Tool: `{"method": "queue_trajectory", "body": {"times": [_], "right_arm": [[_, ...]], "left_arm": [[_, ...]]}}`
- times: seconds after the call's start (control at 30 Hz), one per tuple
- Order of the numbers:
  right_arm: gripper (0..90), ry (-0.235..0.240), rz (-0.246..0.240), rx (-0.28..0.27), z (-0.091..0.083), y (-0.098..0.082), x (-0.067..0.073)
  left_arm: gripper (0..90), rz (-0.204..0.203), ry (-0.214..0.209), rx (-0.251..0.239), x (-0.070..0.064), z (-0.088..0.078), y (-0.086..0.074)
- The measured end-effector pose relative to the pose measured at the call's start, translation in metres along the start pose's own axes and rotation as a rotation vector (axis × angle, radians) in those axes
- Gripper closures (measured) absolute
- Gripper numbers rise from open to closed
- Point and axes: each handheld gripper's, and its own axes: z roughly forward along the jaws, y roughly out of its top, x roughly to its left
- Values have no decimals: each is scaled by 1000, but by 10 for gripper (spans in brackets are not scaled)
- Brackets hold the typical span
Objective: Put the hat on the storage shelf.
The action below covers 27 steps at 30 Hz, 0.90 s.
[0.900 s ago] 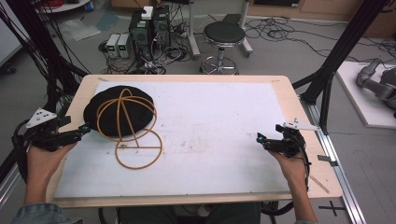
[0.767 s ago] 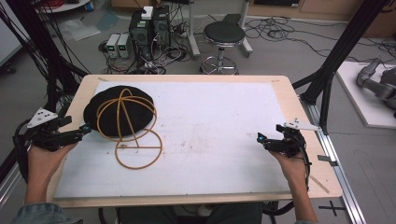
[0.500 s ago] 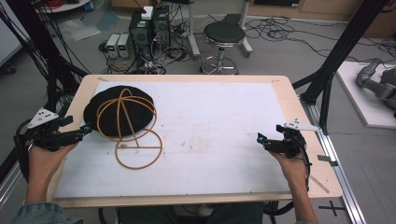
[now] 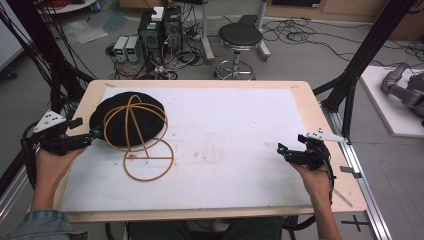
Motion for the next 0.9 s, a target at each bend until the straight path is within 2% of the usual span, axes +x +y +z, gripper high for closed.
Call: {"method": "queue_trajectory", "body": {"times": [0.13, 0.3, 0.37, 0.5, 0.57, 0.6, 0.63, 0.7, 0.9], "right_arm": [[102, 10, -1, 2, 0, -1, 0], [102, 14, 1, -1, -1, -1, 0], [102, 14, 7, -2, -2, -1, -1], [102, 17, 7, 2, -1, -1, -1], [102, 19, 12, 5, -1, -2, 0], [102, 19, 16, 3, 0, -1, 0], [102, 19, 14, -1, 0, -1, 0], [102, 20, 13, -5, -1, -1, 0], [102, 20, 18, -10, -3, -2, -1]], "left_arm": [[218, 13, 5, -4, 4, 4, 4], [218, 38, -23, -23, 8, 10, 11], [218, 60, -29, -11, 9, 16, 13], [216, 79, -36, -4, 10, 24, 17], [216, 88, -55, -6, 10, 30, 19], [215, 105, -67, 5, 11, 36, 21], [214, 105, -67, 5, 11, 36, 21], [210, 105, -101, 11, 13, 43, 23], [209, 126, -143, 23, 18, 58, 32]]}}
